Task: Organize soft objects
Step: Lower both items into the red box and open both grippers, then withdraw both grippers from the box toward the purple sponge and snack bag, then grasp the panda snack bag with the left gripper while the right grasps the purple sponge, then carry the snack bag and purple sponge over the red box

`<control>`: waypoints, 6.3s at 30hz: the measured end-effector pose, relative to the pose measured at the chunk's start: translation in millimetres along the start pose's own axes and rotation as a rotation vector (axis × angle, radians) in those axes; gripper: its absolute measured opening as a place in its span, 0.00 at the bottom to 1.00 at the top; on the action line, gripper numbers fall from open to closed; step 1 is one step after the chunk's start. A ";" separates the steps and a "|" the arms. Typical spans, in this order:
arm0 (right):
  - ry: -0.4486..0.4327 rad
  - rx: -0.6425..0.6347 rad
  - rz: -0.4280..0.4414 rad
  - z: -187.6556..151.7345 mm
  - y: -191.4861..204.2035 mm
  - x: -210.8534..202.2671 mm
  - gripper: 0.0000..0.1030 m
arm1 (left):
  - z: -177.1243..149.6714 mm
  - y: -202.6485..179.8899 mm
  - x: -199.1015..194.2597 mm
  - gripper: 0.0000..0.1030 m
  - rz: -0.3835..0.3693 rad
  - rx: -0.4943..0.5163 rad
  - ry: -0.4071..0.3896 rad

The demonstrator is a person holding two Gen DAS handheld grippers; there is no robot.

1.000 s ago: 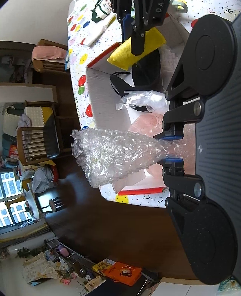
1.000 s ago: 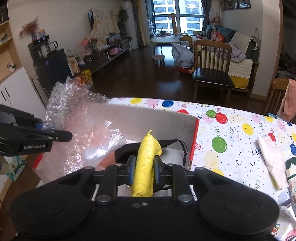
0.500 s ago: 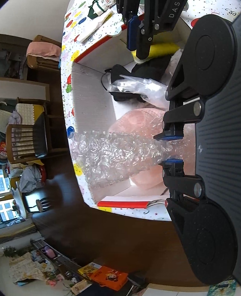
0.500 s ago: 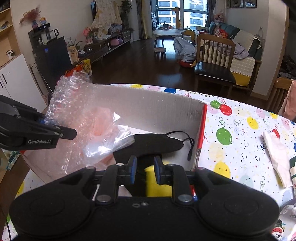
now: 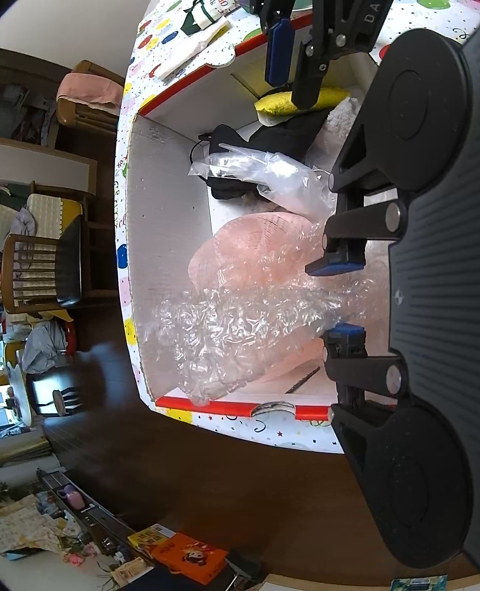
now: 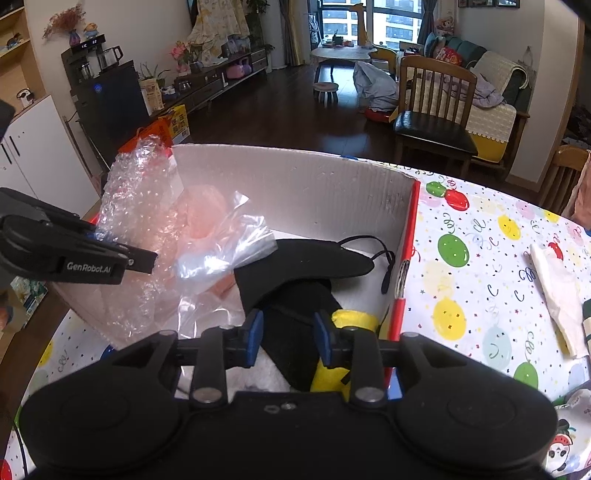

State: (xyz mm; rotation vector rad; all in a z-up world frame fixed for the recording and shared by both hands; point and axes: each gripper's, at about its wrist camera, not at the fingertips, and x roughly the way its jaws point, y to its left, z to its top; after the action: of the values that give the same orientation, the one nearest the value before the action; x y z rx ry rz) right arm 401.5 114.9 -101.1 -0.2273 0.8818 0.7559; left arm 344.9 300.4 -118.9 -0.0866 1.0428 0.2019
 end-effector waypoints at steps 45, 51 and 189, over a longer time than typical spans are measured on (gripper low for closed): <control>-0.267 0.097 0.055 -62.3 -26.1 -180.9 0.86 | -42.3 -43.8 -155.6 0.84 -0.190 0.080 -0.325; -0.313 0.116 0.053 -83.5 -42.0 -206.7 0.93 | -53.9 -74.4 -167.0 0.84 -0.233 0.071 -0.333; -0.226 0.055 -0.006 -115.2 -196.2 -239.6 0.68 | 16.7 -256.9 -126.7 0.69 -0.508 0.088 -0.067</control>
State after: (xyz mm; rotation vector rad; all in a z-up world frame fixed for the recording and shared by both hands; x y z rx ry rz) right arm 368.3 -202.0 -13.4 -0.0930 0.6859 0.7354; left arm 350.5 36.1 -7.3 -0.2588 0.9306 -0.2998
